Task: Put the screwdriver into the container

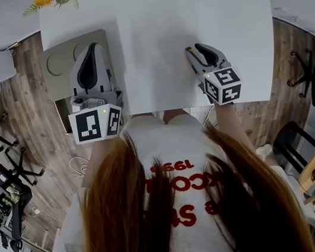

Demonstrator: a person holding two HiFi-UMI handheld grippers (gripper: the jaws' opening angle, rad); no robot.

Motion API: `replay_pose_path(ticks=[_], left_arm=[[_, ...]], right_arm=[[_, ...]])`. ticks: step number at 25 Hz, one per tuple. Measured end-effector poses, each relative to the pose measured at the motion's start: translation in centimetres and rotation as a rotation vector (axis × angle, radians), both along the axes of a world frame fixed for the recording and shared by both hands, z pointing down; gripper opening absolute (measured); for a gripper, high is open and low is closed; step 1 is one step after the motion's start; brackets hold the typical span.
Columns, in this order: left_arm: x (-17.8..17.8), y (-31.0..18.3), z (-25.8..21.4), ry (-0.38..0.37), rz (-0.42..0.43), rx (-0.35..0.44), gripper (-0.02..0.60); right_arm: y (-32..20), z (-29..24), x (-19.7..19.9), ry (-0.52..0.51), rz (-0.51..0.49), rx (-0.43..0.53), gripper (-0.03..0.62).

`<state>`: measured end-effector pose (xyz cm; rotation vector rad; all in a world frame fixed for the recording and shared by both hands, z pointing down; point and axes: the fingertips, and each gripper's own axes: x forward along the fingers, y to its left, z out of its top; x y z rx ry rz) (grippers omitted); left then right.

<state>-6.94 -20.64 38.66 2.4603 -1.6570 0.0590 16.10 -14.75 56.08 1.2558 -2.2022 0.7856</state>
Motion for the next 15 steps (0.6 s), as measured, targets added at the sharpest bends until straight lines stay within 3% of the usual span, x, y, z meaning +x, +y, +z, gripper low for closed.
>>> replay_pose_path(ticks=[4,8,10,15], left_arm=[[0.1,0.3,0.5,-0.005,0.005,-0.015,0.005],[0.3,0.7,1.0,-0.014,0.008,-0.032,0.005],[0.4,0.9,1.1,-0.019,0.016,-0.035,0.005],[0.3,0.5,0.3,-0.013,0.009,-0.003,0.005]], right_arm=[[0.7,1.9,0.0,0.052,-0.006,-0.051,0.172],[1.3,2.8,-0.1,0.083,-0.031,-0.078,0.161],[1.4,2.8,-0.4,0.072,-0.034,-0.085,0.129],[0.7,1.1,-1.1,0.012,-0.024,-0.040,0.118]])
